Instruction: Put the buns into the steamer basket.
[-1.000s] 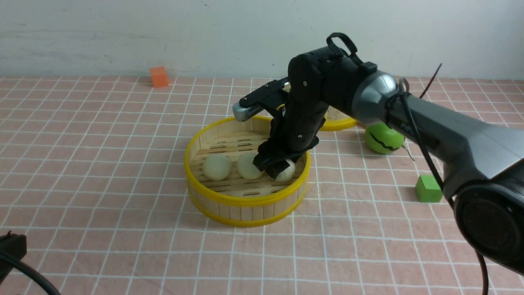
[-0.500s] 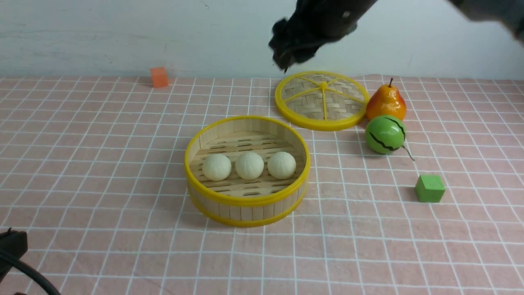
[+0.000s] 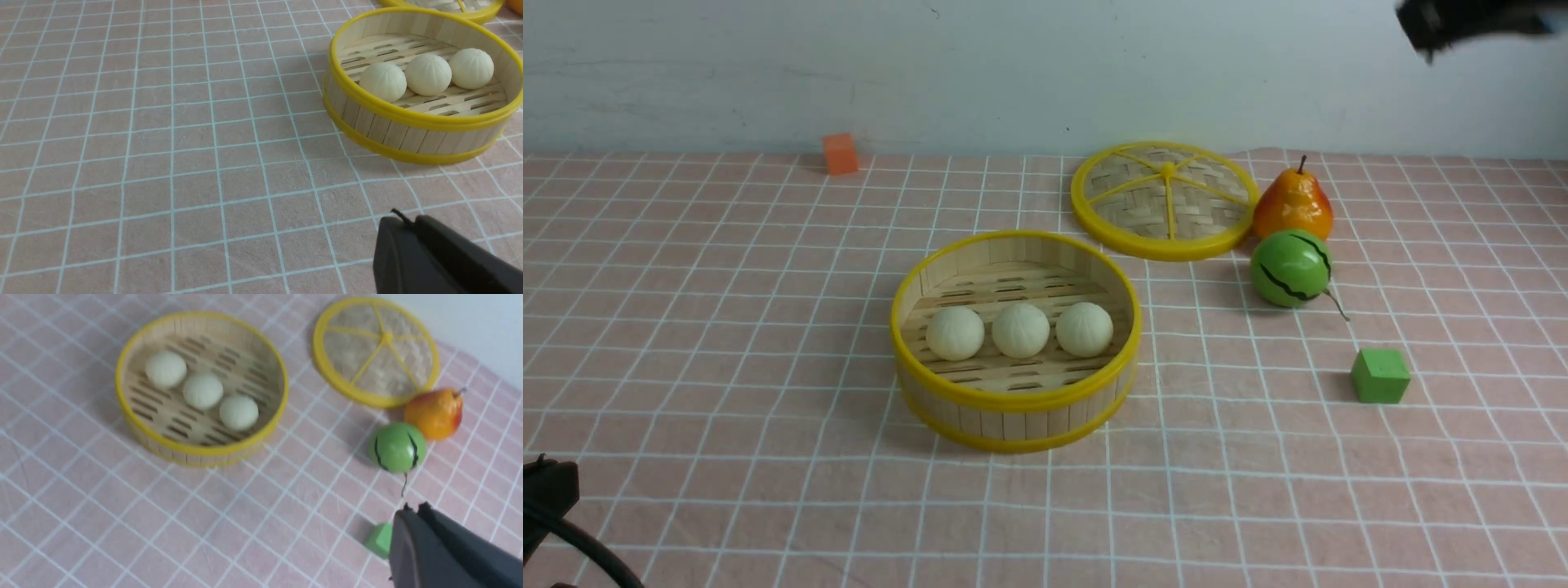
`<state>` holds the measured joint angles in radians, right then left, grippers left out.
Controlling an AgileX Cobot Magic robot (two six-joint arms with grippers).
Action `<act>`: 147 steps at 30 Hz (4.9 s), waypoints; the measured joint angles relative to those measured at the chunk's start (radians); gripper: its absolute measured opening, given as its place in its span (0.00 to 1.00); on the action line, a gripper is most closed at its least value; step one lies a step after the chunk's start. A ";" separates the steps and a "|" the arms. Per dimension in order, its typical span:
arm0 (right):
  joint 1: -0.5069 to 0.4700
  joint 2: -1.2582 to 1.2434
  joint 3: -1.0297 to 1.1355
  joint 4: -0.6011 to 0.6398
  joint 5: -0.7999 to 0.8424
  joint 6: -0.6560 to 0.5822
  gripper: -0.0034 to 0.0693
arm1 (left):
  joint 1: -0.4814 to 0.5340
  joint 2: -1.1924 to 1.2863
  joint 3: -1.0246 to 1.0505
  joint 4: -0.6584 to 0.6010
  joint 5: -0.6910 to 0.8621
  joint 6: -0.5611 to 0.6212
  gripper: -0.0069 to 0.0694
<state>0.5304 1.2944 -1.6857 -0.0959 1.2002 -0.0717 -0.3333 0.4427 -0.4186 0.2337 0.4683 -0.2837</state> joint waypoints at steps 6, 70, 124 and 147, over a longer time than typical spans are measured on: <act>0.000 -0.296 0.526 0.046 -0.498 0.039 0.02 | 0.000 0.000 0.000 0.000 0.000 0.000 0.14; -0.557 -1.305 1.701 0.170 -0.814 -0.014 0.05 | 0.000 0.013 0.000 0.002 0.023 0.000 0.21; -0.557 -1.305 1.701 0.173 -0.813 -0.014 0.13 | 0.288 -0.453 0.450 -0.293 -0.067 0.272 0.07; -0.557 -1.305 1.701 0.173 -0.813 -0.014 0.17 | 0.288 -0.453 0.450 -0.294 -0.067 0.272 0.07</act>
<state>-0.0266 -0.0104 0.0149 0.0775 0.3875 -0.0856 -0.0449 -0.0101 0.0312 -0.0600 0.4016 -0.0118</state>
